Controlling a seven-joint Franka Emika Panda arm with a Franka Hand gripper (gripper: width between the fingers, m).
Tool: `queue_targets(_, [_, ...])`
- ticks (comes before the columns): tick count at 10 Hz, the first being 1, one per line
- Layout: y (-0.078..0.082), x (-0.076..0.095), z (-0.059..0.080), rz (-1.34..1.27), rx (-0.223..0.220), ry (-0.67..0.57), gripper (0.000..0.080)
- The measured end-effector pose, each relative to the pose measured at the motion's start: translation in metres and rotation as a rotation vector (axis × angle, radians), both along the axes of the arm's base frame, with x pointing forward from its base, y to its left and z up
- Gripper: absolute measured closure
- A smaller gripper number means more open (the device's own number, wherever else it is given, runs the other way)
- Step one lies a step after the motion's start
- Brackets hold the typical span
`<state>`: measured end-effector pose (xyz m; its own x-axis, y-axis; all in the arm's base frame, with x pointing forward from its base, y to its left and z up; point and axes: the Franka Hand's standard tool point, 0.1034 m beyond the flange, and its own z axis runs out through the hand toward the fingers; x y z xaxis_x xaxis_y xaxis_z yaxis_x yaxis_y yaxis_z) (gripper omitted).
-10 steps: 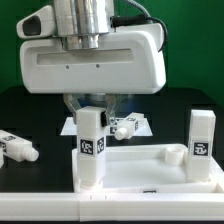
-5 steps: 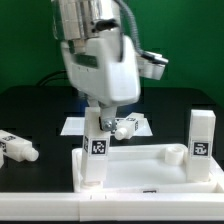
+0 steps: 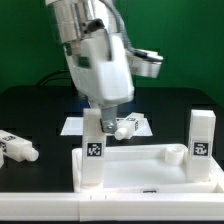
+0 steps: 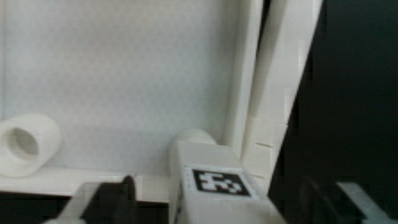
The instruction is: Assemble desk
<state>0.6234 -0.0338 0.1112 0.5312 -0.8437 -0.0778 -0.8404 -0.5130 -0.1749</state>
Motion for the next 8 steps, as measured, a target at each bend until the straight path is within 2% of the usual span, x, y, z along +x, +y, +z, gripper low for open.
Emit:
queue_targets(1, [-0.005, -0.001, 0.0, 0.193, -0.028, -0.028, 0.0197])
queue_targets(2, [-0.004, -0.001, 0.0, 0.312, -0.051, -0.039, 0.0164])
queue_targets(4, [-0.005, -0.001, 0.0, 0.406, -0.061, -0.053, 0.0152])
queue_targets(7, [-0.026, 0.008, 0.007, 0.896, -0.141, -0.09, 0.0151])
queue_targets(8, [-0.026, 0.009, 0.007, 0.998, -0.156, -0.102, 0.0151])
